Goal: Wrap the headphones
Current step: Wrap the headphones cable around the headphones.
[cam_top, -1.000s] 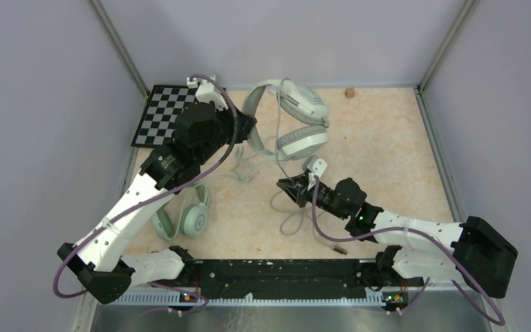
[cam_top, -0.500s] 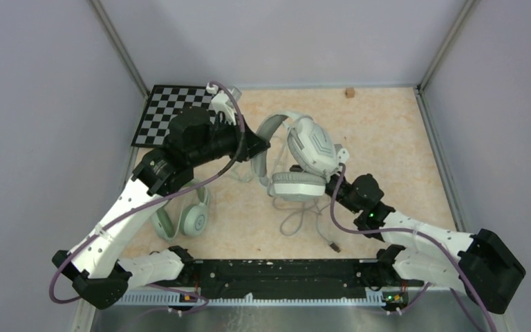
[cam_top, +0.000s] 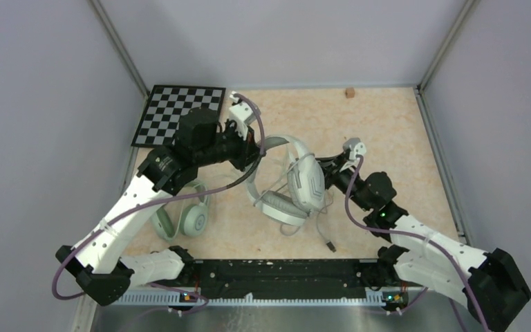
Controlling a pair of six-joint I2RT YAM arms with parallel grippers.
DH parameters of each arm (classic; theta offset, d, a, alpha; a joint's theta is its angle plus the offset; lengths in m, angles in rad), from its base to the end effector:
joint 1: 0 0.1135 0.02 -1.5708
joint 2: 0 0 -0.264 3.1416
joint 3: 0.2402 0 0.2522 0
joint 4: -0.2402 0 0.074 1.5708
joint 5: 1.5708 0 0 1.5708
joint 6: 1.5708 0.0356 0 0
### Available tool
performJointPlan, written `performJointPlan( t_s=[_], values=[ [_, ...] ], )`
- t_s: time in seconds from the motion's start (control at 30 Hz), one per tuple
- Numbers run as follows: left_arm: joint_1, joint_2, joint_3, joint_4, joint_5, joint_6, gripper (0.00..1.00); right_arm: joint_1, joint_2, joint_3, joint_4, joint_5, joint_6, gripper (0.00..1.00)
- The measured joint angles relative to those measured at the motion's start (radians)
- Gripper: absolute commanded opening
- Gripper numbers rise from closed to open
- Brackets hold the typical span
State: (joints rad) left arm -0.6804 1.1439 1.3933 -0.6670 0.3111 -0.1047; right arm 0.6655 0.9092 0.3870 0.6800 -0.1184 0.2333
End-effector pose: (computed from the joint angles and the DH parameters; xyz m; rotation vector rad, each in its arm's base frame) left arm 0.1734 -0.1544 0.4287 0.7823 1.9060 -0.8069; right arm 0.1610 0.1318 0.2688 -0.4127 1.4064 0.8223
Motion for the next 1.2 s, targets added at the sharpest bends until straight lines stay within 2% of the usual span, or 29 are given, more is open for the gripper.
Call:
performJointPlan(
  t_s=[0.33,0.63,0.73,0.9,1.2],
  values=[
    [-0.011,0.072,-0.002,0.005,-0.106,0.425,0.00,-0.008,-0.089,0.048,-0.263,-0.019,0.015,0.03],
    [-0.163,0.089,-0.051,0.024,-0.196,0.820,0.00,-0.056,-0.038,0.258,-0.645,-0.244,0.084,0.02],
    [-0.169,0.090,-0.057,0.037,-0.269,0.888,0.00,-0.056,-0.052,0.264,-0.719,-0.277,0.087,0.03],
    [-0.174,0.089,-0.064,0.092,-0.348,0.913,0.00,-0.057,-0.101,0.269,-0.821,-0.305,0.082,0.03],
    [-0.182,0.050,-0.150,0.130,-0.397,0.919,0.00,-0.063,-0.161,0.275,-0.866,-0.356,0.082,0.08]
  ],
)
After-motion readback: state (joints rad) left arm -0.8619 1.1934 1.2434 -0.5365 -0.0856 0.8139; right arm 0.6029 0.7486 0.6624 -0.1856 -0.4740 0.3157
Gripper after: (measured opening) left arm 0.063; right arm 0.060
